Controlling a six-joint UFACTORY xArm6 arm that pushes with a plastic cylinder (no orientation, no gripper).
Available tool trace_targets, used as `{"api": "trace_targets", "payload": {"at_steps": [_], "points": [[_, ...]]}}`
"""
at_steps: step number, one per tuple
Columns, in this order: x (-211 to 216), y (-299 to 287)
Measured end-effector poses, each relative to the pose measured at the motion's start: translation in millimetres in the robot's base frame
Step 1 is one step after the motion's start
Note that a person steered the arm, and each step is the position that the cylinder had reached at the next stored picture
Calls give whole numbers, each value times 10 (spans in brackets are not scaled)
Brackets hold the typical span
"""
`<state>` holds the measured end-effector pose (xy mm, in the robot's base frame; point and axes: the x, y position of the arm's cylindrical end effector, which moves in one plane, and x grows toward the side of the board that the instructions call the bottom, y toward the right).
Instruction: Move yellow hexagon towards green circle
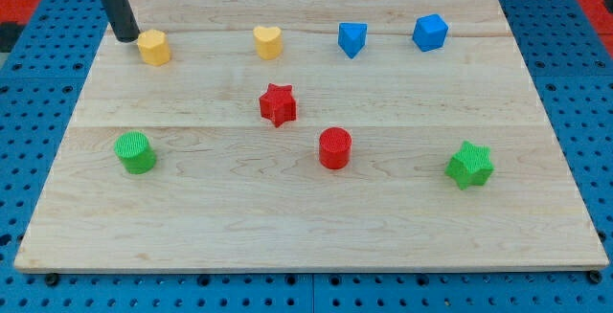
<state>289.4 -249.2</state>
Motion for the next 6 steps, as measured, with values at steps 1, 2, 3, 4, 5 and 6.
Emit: {"api": "trace_targets", "payload": {"at_steps": [1,2,3,4,5,6], "points": [[10,0],[10,0],[53,0],[18,85],[-193,125],[-171,491]]}}
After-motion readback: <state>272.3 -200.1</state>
